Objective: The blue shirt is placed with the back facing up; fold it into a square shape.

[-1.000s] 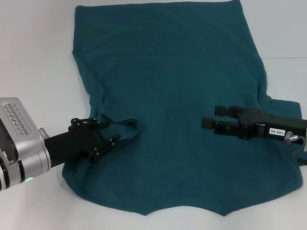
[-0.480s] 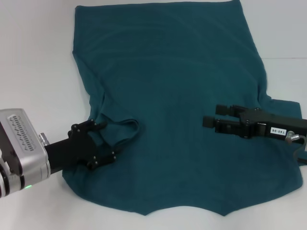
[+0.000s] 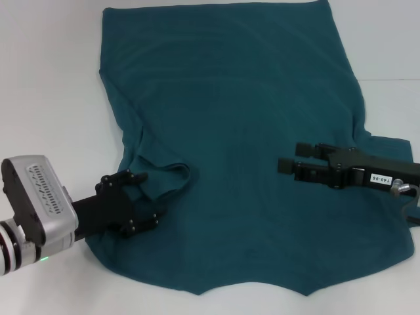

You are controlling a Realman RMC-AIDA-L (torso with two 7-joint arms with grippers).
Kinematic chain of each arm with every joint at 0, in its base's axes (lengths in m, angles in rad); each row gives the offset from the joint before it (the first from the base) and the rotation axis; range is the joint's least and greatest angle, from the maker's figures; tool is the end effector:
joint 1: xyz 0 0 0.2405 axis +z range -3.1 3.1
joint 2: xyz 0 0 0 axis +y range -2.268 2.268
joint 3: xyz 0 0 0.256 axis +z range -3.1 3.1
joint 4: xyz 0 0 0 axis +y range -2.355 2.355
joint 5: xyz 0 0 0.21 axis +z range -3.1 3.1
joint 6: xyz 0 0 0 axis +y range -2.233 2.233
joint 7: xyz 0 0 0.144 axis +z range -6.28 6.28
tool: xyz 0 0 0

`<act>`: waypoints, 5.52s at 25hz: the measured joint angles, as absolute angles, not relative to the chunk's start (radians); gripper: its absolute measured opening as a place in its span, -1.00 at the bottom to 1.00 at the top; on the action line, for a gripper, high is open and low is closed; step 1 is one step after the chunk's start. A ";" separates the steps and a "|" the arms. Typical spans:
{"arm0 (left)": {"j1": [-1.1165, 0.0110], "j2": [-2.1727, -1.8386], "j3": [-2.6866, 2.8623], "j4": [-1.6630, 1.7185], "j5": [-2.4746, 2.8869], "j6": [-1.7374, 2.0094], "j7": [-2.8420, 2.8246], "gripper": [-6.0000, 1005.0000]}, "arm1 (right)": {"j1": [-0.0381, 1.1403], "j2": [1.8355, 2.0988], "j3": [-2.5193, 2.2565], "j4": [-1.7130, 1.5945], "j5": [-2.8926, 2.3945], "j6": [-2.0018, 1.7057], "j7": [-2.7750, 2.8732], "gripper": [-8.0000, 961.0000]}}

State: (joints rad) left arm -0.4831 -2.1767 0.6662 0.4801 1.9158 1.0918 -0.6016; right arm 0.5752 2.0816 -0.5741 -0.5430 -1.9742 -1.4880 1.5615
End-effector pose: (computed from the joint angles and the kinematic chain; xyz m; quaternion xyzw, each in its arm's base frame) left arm -0.3077 0.3305 -0.0596 -0.9404 -0.0291 -0.1018 0.3231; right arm 0.2613 0.3445 -0.0056 -0.8792 0.3433 0.3015 0.1351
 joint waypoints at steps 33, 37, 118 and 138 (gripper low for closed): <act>-0.508 -2.177 0.712 0.482 1.869 1.018 -0.597 -0.98 | 0.572 2.078 -0.569 -0.543 -1.965 -1.485 1.560 0.79; -0.508 -2.177 0.739 0.487 1.867 1.018 -0.604 -0.98 | 0.572 2.078 -0.569 -0.543 -1.965 -1.485 1.560 0.79; -0.434 -2.171 0.934 0.734 1.413 1.151 -1.155 0.24 | 0.554 2.062 -0.566 -0.544 -1.962 -1.479 1.603 0.76; -0.418 -2.154 0.739 0.698 1.789 1.652 -1.242 0.69 | 0.550 1.953 -0.578 -0.570 -2.009 -1.376 1.972 0.76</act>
